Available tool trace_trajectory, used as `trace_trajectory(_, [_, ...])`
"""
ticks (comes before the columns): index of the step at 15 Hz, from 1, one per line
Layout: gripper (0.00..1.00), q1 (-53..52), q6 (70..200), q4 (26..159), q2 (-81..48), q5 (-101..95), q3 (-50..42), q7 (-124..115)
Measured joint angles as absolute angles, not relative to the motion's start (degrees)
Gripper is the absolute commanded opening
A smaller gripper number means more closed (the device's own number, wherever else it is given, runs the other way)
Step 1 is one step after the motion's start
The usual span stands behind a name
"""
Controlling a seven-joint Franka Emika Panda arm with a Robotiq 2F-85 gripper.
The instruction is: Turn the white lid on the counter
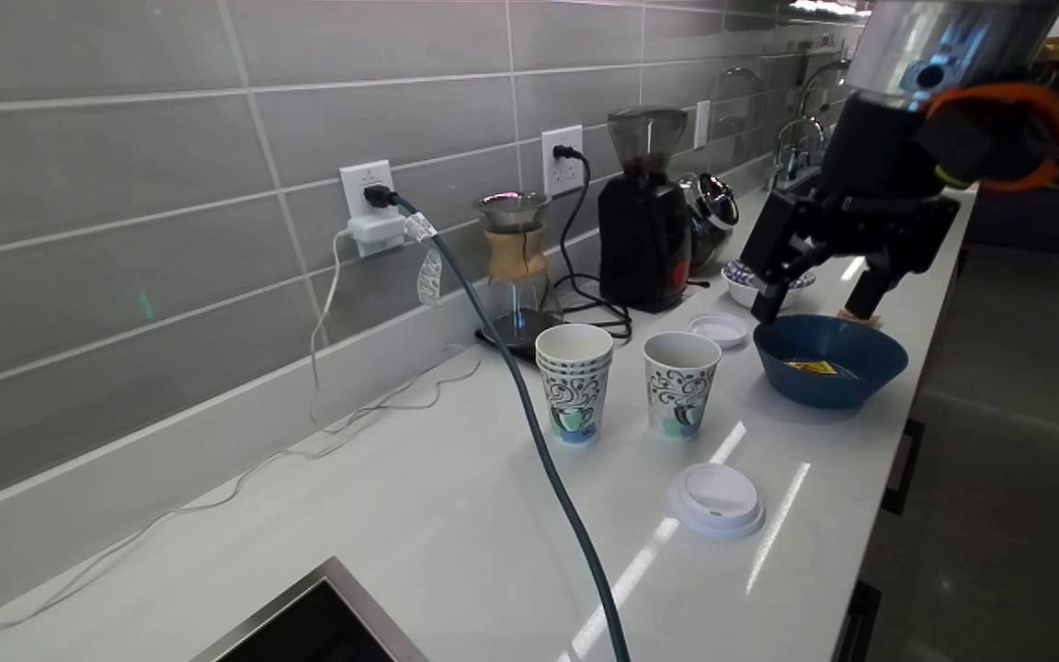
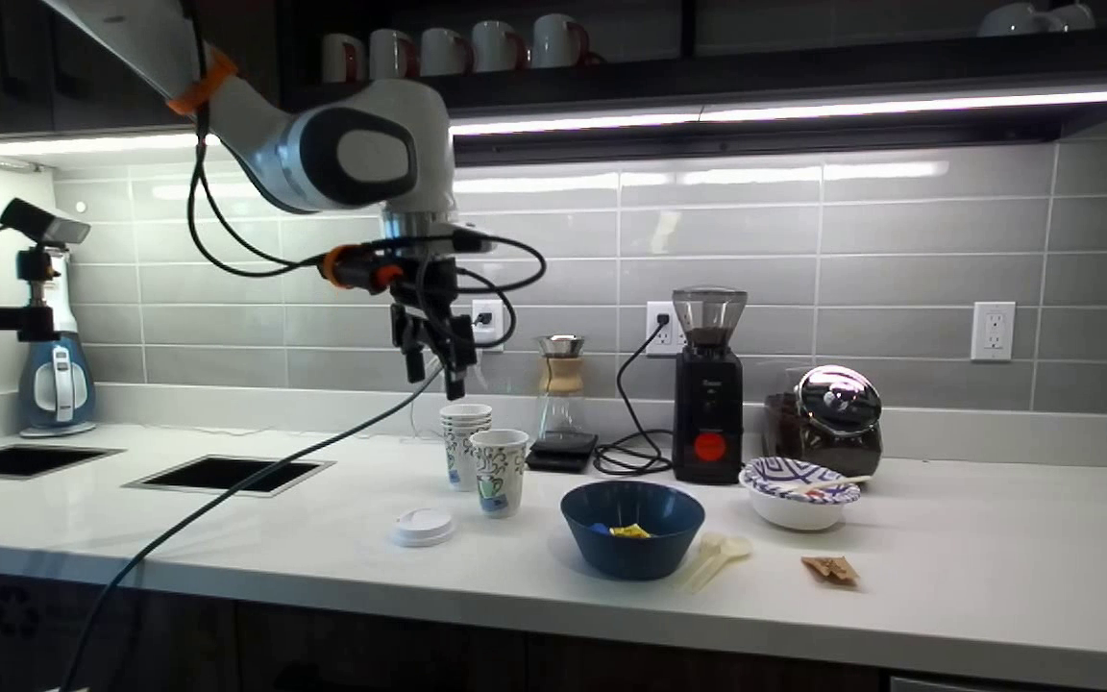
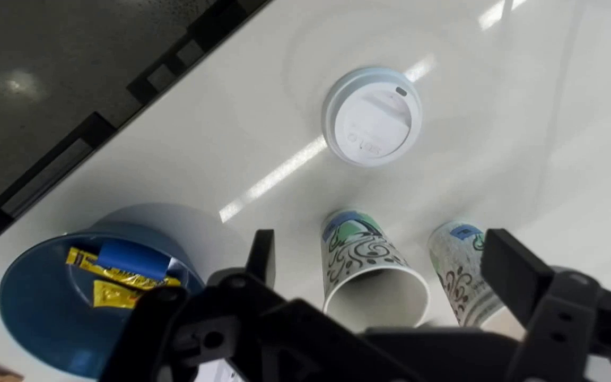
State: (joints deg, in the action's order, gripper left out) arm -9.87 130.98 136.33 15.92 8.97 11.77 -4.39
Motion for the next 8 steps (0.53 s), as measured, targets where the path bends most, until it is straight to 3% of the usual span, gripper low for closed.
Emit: trace_trajectory(8, [1.00, -10.3, 126.8, 136.0, 20.0, 8.6, 12.0, -5.2])
